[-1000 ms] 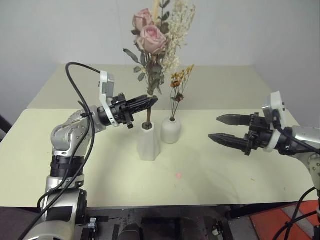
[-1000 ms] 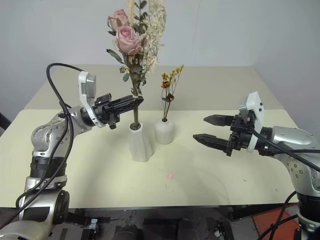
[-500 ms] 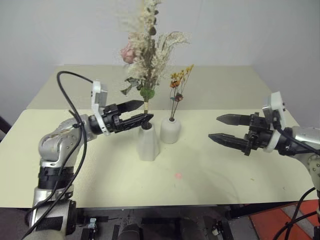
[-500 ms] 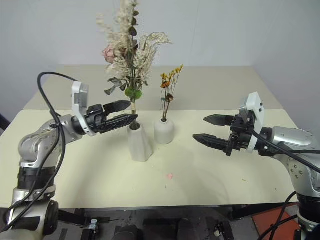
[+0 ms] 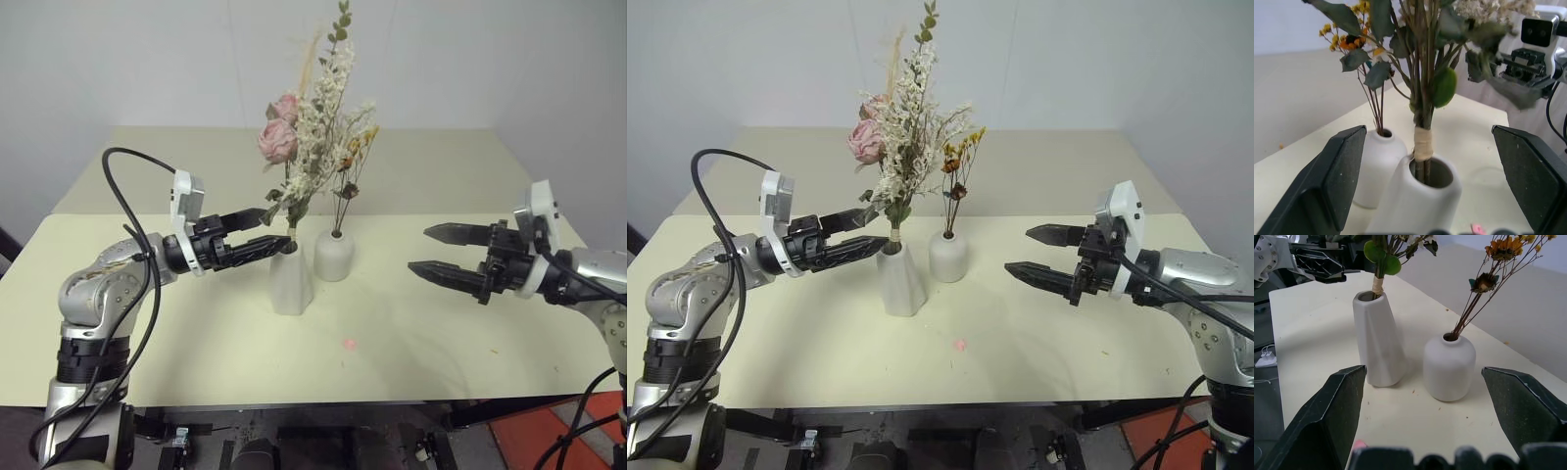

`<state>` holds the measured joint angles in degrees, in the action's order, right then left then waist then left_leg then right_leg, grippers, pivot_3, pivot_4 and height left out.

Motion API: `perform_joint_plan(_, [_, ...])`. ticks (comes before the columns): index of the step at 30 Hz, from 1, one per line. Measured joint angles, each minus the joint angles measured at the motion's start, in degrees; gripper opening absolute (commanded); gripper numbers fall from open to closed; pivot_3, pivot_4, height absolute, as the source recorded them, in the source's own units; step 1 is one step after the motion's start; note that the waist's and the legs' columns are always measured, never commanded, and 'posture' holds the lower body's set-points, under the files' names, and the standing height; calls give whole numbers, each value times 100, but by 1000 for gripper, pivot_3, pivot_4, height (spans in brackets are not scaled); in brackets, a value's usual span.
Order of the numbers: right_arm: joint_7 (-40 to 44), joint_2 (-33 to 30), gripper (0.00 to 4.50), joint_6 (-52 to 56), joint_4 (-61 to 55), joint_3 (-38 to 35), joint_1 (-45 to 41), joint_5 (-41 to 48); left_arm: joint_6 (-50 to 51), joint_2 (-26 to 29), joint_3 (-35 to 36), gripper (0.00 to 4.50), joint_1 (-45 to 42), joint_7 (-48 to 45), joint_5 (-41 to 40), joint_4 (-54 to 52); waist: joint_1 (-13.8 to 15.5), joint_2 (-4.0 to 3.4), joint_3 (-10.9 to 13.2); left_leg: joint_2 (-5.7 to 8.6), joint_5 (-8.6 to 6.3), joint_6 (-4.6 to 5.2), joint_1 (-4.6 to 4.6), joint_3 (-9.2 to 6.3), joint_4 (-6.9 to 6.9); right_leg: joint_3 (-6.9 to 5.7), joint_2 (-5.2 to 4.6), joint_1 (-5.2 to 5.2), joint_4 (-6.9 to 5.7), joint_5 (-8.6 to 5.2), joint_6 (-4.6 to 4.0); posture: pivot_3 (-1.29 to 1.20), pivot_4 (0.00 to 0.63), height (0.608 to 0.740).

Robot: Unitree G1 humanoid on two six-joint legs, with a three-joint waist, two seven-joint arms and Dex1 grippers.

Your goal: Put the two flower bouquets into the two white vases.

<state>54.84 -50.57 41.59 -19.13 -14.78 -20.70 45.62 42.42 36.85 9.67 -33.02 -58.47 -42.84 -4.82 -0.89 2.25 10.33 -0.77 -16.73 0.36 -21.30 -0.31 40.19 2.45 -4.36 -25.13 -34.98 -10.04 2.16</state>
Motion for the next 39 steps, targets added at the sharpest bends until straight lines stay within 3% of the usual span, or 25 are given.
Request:
perform_joint_plan(15, [229, -312, 4500, 1, 74, -559, 452, 11, -606, 1720, 261, 4473, 488, -1384, 313, 308, 8, 0, 0, -3, 0, 1, 1, 4, -3, -1, 0, -1, 1, -5, 1, 0, 150, 740])
perform_joint_plan(39, [1024, -1175, 4500, -15, 811, -1407, 1170, -140, -627, 1927, 601, 4473, 910, -1549, 184, -85, 5, 0, 0, -6, -1, 1, 7, 7, -6, 0, 3, 0, -1, -8, 0, 0, 150, 740])
